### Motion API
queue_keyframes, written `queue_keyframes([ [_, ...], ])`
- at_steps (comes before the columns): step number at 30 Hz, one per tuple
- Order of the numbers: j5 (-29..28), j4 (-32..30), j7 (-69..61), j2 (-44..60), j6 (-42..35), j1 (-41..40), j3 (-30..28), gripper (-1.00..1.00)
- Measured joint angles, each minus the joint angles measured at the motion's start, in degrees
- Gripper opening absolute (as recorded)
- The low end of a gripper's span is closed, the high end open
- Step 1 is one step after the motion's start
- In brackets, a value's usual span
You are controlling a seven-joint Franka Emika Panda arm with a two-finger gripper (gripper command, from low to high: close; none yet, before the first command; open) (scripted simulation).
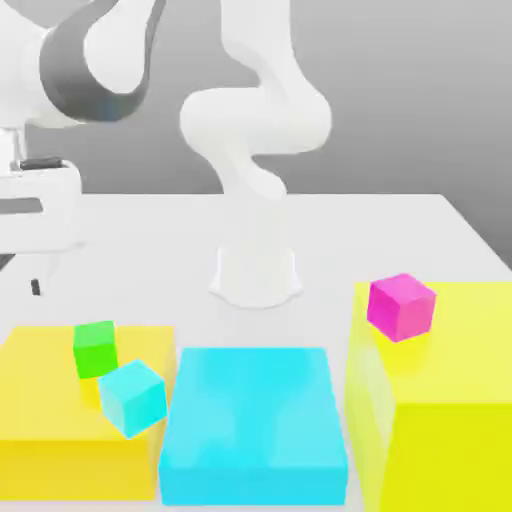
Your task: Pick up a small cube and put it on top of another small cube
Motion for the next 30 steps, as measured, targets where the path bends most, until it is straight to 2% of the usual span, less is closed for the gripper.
queue_keyframes([
  [10, -1.4, -3.69, -6.34, 8.69, 4.97, -4.75, -3.19, 0.0],
  [19, -9.69, -7.34, -7.0, 12.3, 9.8, -7.9, -7.96, 0.0],
  [21, -6.73, -10.15, -9.76, 12.34, 11.64, -9.0, -6.75, 0.0],
  [23, 0.44, -12.08, -15.41, 13.17, 13.58, -12.31, -3.58, 0.0],
  [30, 17.81, -10.05, -28.14, 20.58, 17.97, -21.32, 8.61, 0.0],
])
